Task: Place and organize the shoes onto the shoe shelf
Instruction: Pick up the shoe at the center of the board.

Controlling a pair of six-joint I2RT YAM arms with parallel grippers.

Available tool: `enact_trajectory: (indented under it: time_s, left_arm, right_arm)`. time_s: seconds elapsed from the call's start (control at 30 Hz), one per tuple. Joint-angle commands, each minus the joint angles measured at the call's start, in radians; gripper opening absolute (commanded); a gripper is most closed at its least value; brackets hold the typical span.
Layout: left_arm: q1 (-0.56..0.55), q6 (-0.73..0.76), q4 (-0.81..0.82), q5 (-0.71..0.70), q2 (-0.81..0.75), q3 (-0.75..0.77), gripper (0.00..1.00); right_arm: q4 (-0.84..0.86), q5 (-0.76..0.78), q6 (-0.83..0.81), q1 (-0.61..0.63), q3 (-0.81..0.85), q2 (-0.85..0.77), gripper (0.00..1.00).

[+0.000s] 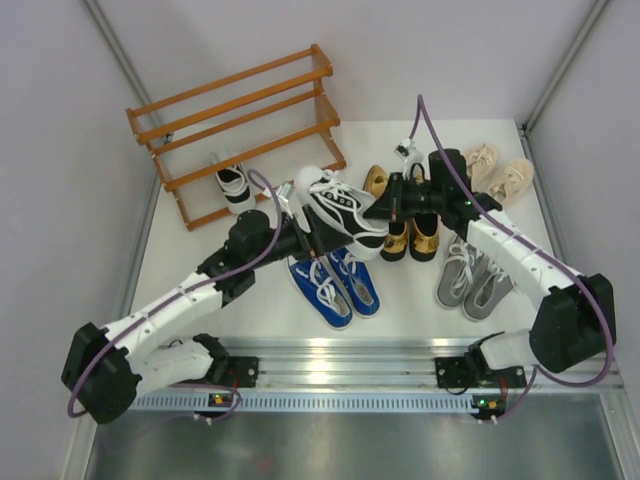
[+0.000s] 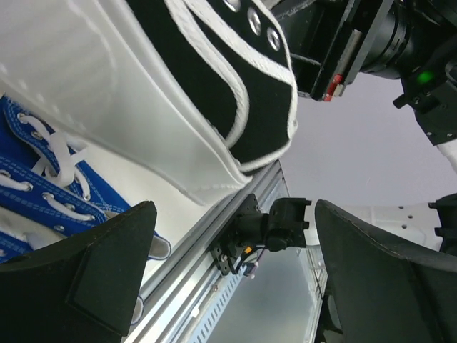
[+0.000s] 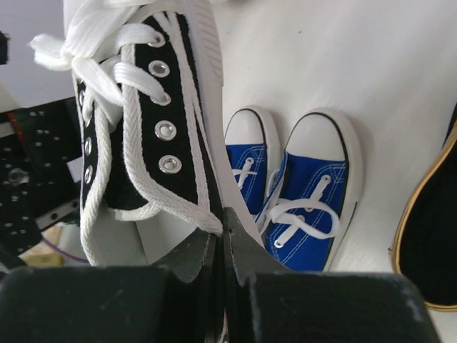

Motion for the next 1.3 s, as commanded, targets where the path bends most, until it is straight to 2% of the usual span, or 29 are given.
enact_trajectory:
  time_s: [0.0,0.4,0.57,0.67,0.7,0.77,0.8,0.87,0.9,0.97,1.0,1.03,1.07,1.1,1.17,1.2,1.27]
  left_arm:
    - [-0.038,-0.005,0.208,-0.047,0.056,0.048,0.98]
    - [-0.105,0.049,0.231,-0.135,0.197,0.121,0.97]
    - [-0.114,0.080,0.233,-0.169,0.210,0.121,0.91]
    - [-0.116,0.089,0.234,-0.175,0.210,0.117,0.80]
    - [-0.118,0.092,0.240,-0.172,0.210,0.115,0.69]
    - [-0.118,0.093,0.272,-0.150,0.207,0.105,0.56]
    - [-0.118,0.095,0.282,-0.141,0.202,0.100,0.44]
    - [-0.118,0.101,0.289,-0.129,0.196,0.088,0.35]
    - [-0.119,0.106,0.289,-0.124,0.185,0.082,0.29]
    - [-0.118,0.115,0.289,-0.116,0.171,0.062,0.23]
    - [-0.119,0.119,0.288,-0.110,0.161,0.054,0.20]
    - [-0.119,0.124,0.288,-0.107,0.144,0.036,0.12]
    - [-0.118,0.133,0.288,-0.106,0.131,0.025,0.06]
    - [-0.118,0.136,0.270,-0.107,0.107,0.007,0.03]
    - [-0.118,0.161,0.236,-0.101,0.079,-0.007,0.00]
    - [-0.118,0.172,0.220,-0.095,0.053,-0.013,0.00]
    - [-0.118,0.202,0.165,-0.061,0.026,-0.030,0.00]
  right_arm:
    - [0.225,-0.117,0.184,-0.045,-0.040,-0.074,0.00]
    - [0.391,-0.167,0.308,-0.046,-0.158,-0.134,0.00]
    - [0.432,-0.184,0.324,-0.044,-0.186,-0.147,0.00]
    - [0.458,-0.198,0.331,-0.044,-0.204,-0.160,0.00]
    - [0.466,-0.201,0.331,-0.044,-0.212,-0.162,0.00]
    - [0.464,-0.212,0.312,-0.043,-0.215,-0.171,0.00]
    - [0.458,-0.216,0.299,-0.044,-0.215,-0.171,0.01]
    - [0.446,-0.233,0.258,-0.043,-0.215,-0.177,0.04]
    - [0.444,-0.252,0.240,-0.043,-0.216,-0.177,0.08]
    - [0.441,-0.284,0.166,-0.043,-0.221,-0.186,0.15]
    - [0.417,-0.304,0.128,-0.043,-0.218,-0.191,0.26]
    - [0.394,-0.328,0.044,-0.043,-0.215,-0.196,0.31]
    - [0.363,-0.336,-0.009,-0.044,-0.201,-0.208,0.44]
    - [0.281,-0.348,-0.059,-0.044,-0.193,-0.216,0.53]
    - [0.184,-0.347,-0.211,-0.046,-0.177,-0.243,0.66]
    - [0.144,-0.350,-0.257,-0.046,-0.160,-0.252,0.76]
    - [0.032,-0.367,-0.388,-0.056,-0.138,-0.280,0.83]
